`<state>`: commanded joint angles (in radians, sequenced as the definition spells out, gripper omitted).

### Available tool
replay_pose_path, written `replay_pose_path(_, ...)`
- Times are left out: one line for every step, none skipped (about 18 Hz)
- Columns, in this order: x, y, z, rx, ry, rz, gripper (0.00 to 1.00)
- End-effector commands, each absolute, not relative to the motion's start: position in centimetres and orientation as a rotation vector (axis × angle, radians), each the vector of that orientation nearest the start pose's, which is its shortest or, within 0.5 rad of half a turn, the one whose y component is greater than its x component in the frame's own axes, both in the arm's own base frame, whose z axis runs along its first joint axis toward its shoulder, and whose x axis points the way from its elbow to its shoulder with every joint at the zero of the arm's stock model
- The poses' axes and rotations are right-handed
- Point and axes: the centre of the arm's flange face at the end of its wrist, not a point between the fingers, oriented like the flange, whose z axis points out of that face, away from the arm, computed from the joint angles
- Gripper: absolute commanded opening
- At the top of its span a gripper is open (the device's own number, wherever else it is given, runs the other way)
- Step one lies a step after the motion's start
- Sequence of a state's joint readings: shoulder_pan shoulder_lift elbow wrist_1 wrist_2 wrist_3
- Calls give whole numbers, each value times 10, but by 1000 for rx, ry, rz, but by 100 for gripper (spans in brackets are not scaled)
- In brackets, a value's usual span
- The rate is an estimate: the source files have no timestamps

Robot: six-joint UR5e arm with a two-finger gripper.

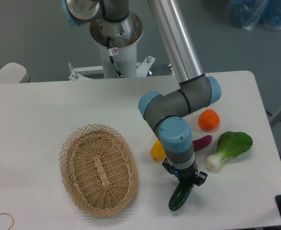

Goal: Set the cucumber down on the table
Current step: 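Set the cucumber on the table and open the gripper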

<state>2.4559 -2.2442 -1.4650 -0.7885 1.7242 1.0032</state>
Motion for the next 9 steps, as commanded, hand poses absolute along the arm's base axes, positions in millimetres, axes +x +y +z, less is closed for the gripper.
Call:
replay_pose_path(-478,544,210,-3106,157,416,100)
replay_pose_path(-479,543,211,-3106,153,416,100)
replay_pose_path(-479,543,215,-3101,152,425,100)
replay_pose_path(-481,545,221,-3093,150,437,100)
replay_pose_path(-484,545,228,-3082,143,455,100)
replay_pose_path(-488,546,243,-3061,137,483,100)
replay_pose_path(-494,548,260,-3032,124,512,100)
replay_pose_path(-500,549,278,-3006,116,546,100)
replay_pose_path(-507,551,294,-2981,109,581,100)
